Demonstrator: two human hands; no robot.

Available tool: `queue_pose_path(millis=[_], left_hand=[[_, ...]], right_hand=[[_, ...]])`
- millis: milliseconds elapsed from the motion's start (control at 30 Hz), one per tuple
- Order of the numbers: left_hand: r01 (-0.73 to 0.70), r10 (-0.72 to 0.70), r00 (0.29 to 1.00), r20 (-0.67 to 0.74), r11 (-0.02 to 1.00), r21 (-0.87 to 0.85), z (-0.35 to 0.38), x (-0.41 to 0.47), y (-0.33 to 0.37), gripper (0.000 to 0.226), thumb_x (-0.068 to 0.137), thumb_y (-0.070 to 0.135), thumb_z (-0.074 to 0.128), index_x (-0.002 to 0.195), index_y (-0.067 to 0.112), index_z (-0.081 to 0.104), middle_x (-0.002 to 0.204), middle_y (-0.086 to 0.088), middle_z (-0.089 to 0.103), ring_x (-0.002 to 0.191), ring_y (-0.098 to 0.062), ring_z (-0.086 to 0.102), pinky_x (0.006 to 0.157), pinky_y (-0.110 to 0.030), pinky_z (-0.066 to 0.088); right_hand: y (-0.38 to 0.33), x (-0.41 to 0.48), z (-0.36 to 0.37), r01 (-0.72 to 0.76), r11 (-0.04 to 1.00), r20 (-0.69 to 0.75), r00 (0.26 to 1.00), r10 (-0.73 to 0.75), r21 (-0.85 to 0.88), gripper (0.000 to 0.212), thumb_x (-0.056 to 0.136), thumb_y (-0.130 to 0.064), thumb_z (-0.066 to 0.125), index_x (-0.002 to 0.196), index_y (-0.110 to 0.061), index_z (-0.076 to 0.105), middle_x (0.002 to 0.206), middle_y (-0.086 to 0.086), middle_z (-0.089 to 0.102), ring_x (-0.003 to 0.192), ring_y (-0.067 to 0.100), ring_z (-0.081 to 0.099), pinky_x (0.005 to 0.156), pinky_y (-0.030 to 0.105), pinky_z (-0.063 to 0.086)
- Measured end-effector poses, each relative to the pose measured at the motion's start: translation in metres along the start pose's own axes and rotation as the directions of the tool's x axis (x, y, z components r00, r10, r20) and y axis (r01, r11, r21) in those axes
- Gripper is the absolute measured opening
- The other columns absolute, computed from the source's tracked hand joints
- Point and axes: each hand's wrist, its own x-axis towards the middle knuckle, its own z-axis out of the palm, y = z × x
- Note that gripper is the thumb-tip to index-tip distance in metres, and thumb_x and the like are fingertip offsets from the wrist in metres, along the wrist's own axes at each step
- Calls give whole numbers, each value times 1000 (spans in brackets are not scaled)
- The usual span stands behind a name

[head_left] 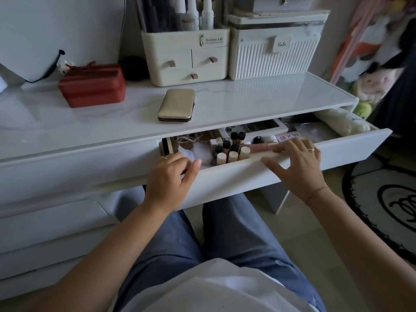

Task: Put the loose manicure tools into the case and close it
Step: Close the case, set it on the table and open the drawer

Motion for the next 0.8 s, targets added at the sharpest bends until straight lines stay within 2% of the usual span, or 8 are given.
queue_pose_path(millis=[167,333,400,467,567,667,733,800], left_hand=[[1,15,987,161,995,-102,-13,-1,16,63,93,48,34,57,3,61,55,-4,55,51,-25,54,50,-39,44],[144,-75,951,301,966,-216,-24,7,19,65,89,62,29,63,16,68,56,5,64,56,-12,64,57,-36,52],[179,-125,967,222,954,-242,-27,21,12,59,91,60,31,74,21,71,63,4,69,60,-10,65,58,-32,53],[236,-227,972,69,953,-192,-27,45,-4,50,94,53,34,91,19,71,85,7,70,79,-9,64,69,-20,48],[428,-422,904,74,891,-149,-20,89,-40,48,96,50,34,113,15,62,111,8,60,105,-9,54,85,-15,39],[587,-544,790,283,805,-90,-6,120,-69,58,95,54,29,128,13,52,130,-7,56,121,-22,50,101,-38,40],[625,-565,744,358,777,-75,3,132,-76,53,94,54,32,126,16,53,126,-4,59,115,-21,53,92,-34,40],[655,-584,726,364,748,-107,8,140,-77,45,91,51,43,120,19,57,117,0,61,107,-19,55,85,-32,41]], right_hand=[[-4,-9,-12,-63,998,-18,998,63,1,45,70,-73,46,68,-28,51,82,-11,50,91,13,39,83,30,24],[-14,-7,-18,-91,995,-80,992,94,42,52,72,-75,33,57,-26,45,68,-10,48,75,14,45,77,32,27],[-29,7,-17,-71,990,-83,993,81,123,47,78,-69,37,59,-27,47,66,-11,48,72,13,47,75,30,32],[-49,31,-13,-15,960,-52,998,31,281,40,82,-60,43,68,-25,54,71,-10,53,70,10,50,68,16,36],[-86,77,8,-21,871,127,991,-47,491,30,87,-46,51,96,-21,64,98,-4,62,85,4,57,68,5,39],[-124,120,36,-154,790,321,945,-56,593,44,90,-41,53,122,-10,57,121,5,60,106,15,58,89,26,48],[-144,143,47,-382,618,462,886,34,687,42,92,-31,54,116,3,56,116,23,61,107,34,59,95,43,50],[-155,160,56,-550,416,568,818,91,724,24,91,-22,54,96,1,57,84,20,56,90,38,55,94,43,49]])
